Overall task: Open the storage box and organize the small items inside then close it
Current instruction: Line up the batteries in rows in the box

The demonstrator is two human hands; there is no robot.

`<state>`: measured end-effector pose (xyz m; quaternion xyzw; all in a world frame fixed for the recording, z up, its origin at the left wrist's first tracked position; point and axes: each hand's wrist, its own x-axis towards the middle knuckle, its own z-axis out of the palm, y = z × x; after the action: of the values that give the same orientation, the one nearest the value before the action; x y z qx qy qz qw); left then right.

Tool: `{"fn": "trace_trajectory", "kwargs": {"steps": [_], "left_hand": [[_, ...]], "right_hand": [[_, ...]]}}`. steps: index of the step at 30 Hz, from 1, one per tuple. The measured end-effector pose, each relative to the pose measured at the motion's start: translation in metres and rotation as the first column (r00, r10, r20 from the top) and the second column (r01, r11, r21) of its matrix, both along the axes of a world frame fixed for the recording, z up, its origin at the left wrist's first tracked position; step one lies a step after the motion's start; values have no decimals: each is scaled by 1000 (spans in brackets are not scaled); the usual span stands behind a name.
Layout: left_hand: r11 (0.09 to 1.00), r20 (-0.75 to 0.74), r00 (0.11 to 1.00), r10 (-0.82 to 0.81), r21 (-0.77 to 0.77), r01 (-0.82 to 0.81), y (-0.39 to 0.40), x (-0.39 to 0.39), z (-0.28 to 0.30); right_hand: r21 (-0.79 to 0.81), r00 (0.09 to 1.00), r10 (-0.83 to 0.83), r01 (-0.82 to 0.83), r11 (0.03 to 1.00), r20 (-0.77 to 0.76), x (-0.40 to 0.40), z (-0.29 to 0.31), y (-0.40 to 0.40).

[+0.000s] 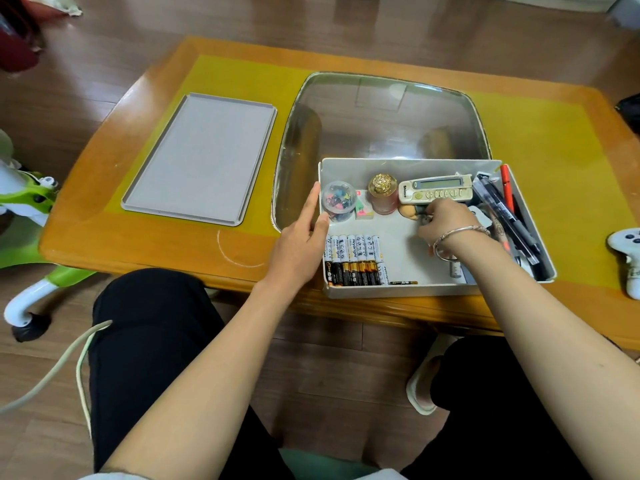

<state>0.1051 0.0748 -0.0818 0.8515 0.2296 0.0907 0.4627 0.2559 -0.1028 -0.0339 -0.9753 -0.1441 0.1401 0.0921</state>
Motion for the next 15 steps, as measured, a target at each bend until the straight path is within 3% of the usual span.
{"fn": "trace_trajectory", "kwargs": {"steps": [15], "left_hand": [[1000, -5, 1000, 1, -6, -1, 0, 0, 0]], "right_hand": [[-103, 998, 67, -65, 993, 18, 2, -2, -3]]}}
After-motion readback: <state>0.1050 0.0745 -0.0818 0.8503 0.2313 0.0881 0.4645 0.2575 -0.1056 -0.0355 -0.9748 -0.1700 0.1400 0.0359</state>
